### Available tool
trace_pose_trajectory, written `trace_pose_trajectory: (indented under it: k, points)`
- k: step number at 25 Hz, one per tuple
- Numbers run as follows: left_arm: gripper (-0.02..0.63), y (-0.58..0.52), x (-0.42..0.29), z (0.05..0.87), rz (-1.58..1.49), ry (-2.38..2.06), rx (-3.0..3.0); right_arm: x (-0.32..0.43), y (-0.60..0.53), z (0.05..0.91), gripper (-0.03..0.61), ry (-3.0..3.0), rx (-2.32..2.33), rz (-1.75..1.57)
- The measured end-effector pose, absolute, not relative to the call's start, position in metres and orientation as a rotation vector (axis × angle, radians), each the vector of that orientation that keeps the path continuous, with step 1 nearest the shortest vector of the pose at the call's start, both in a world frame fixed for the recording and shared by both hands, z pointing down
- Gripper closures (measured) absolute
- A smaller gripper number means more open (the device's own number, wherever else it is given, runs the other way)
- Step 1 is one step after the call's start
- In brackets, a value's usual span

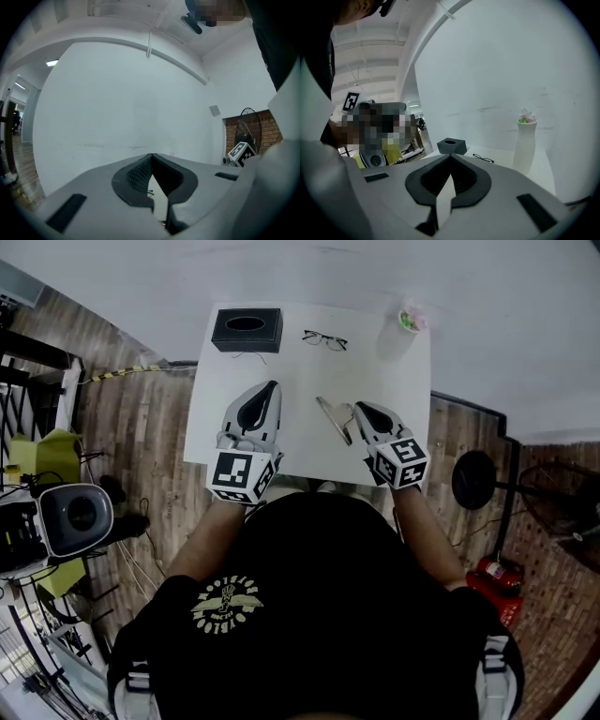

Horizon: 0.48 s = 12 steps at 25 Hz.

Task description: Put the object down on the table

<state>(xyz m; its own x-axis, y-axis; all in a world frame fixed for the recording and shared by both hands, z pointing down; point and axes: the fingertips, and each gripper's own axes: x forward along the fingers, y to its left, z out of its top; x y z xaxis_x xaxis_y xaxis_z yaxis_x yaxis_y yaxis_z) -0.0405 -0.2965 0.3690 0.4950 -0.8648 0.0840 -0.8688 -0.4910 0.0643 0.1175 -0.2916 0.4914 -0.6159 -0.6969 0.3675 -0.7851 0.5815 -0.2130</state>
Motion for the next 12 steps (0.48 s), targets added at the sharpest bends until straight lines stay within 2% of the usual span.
trace_pose_trajectory:
  k: [12]
  points:
    - [0.606, -0.285, -0.042, 0.360, 0.034, -1.552, 2.619, 0.113, -0.277, 0.428, 0.577, -2.634, 1.219, 0.313]
